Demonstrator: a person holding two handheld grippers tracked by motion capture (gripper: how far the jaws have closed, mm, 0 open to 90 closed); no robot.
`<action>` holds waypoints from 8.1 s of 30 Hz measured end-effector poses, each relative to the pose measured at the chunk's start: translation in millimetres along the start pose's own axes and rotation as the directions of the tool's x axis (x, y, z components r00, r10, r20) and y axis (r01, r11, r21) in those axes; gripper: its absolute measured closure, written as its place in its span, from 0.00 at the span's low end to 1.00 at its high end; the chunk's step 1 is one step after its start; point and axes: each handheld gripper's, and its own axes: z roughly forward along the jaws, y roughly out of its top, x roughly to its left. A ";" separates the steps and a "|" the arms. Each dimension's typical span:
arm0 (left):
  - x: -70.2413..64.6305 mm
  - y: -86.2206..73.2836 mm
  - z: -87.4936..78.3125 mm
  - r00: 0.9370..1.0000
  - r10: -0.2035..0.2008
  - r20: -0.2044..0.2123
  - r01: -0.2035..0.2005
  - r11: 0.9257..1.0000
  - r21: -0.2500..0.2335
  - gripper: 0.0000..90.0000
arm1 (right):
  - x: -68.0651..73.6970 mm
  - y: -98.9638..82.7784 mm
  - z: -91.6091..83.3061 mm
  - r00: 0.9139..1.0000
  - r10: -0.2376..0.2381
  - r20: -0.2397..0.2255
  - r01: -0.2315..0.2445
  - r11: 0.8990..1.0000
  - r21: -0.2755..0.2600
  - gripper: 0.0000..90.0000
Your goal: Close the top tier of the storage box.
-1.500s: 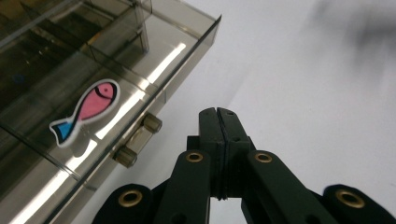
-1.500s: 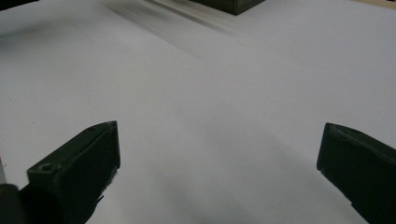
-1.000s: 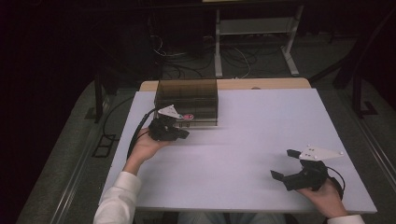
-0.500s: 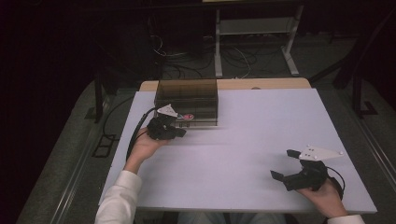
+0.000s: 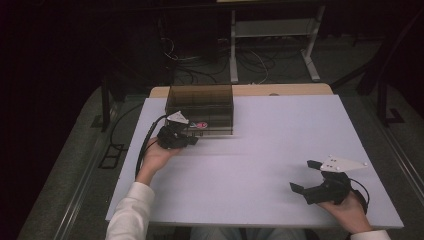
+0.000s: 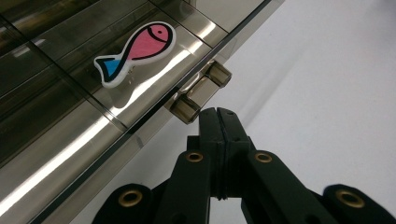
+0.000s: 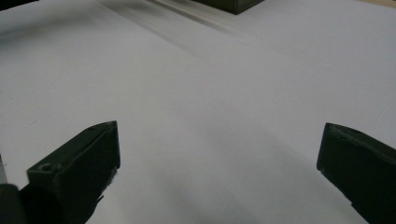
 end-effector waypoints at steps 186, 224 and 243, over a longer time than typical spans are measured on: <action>18.0 32.6 -12.7 0.984 -0.145 -0.105 0.124 0.975 -0.183 0.36 | 0.6 0.5 -1.0 1.000 -0.002 -0.005 0.002 1.000 -0.008 0.00; -16.0 3.6 -37.4 0.991 -0.124 -0.044 0.109 0.963 -0.247 0.02 | 2.1 0.7 -0.5 1.000 -0.003 -0.005 0.003 1.000 -0.009 0.00; -27.8 -28.7 -53.7 0.986 -0.148 -0.072 0.117 0.937 -0.330 0.00 | 2.7 0.9 -0.4 1.000 -0.003 -0.005 0.003 1.000 -0.009 0.00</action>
